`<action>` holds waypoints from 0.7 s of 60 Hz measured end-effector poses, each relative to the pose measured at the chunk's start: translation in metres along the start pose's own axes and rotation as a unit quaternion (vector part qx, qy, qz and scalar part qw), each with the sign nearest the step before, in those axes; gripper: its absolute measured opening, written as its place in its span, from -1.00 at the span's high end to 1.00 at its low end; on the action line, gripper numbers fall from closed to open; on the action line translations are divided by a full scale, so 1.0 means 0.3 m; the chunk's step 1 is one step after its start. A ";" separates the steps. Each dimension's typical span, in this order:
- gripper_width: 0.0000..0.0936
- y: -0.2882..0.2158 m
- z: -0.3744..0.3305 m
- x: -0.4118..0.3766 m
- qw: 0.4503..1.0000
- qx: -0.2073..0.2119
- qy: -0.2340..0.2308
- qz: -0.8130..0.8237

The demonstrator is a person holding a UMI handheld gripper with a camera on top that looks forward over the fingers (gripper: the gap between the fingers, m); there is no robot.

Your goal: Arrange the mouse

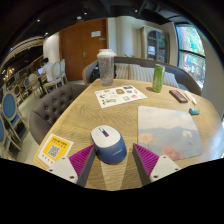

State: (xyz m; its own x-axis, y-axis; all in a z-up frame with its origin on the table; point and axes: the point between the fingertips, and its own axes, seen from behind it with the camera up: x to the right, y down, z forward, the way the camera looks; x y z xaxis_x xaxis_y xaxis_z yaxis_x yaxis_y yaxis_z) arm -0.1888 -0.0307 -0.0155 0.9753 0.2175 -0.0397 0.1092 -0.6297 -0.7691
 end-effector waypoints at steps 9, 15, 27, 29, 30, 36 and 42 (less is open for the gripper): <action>-0.53 -0.056 0.068 0.020 1.000 0.005 0.003 0.003; -0.37 -0.083 0.102 0.021 1.000 0.000 0.004 0.009; -0.20 -0.101 0.135 0.023 1.000 -0.008 0.018 0.014; -0.14 -0.105 0.132 0.023 1.000 -0.004 0.018 0.007; -0.10 -0.107 0.132 0.021 1.000 -0.003 0.018 0.001; 0.04 -0.113 0.120 0.008 1.000 0.002 0.019 -0.001; 0.08 -0.251 0.035 -0.007 0.997 0.058 0.023 -0.035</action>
State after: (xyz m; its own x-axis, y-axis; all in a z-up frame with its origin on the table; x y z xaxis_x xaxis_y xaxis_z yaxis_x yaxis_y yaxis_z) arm -0.2010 0.0241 0.0359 0.9741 0.2219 0.0446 0.1574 -0.5229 -0.8377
